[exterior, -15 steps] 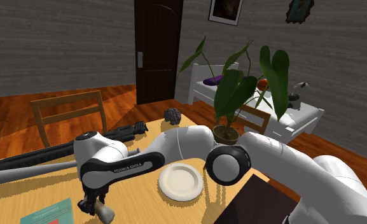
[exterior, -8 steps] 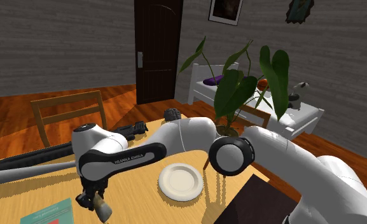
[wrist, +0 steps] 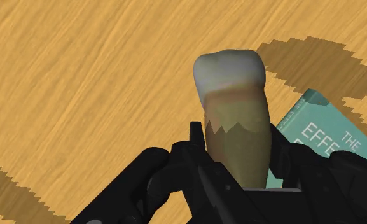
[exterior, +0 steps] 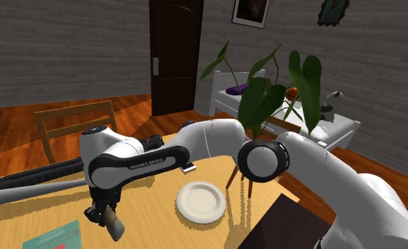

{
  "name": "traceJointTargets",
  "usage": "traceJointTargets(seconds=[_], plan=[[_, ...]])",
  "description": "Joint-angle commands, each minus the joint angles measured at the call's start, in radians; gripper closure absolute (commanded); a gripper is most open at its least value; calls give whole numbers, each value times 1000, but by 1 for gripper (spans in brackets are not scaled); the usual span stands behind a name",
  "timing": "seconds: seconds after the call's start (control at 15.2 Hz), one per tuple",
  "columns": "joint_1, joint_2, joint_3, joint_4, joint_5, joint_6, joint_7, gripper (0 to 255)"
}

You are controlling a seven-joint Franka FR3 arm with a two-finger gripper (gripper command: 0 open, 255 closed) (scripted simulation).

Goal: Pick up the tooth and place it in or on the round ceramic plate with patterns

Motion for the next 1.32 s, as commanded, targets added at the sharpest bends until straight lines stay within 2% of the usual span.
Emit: traceJointTargets(seconds=[0.0, 0.2, 0.53, 0.86, 1.25], plan=[[-80, -81, 14, -174, -1, 68, 14, 255], [-202, -194, 34, -414, 1, 162, 17, 255], [-373, -335, 64, -697, 12, 273, -11, 255], [-530, -451, 93, -911, 28, 355, -67, 255], [-713, -570, 127, -1113, 56, 431, -165, 255]])
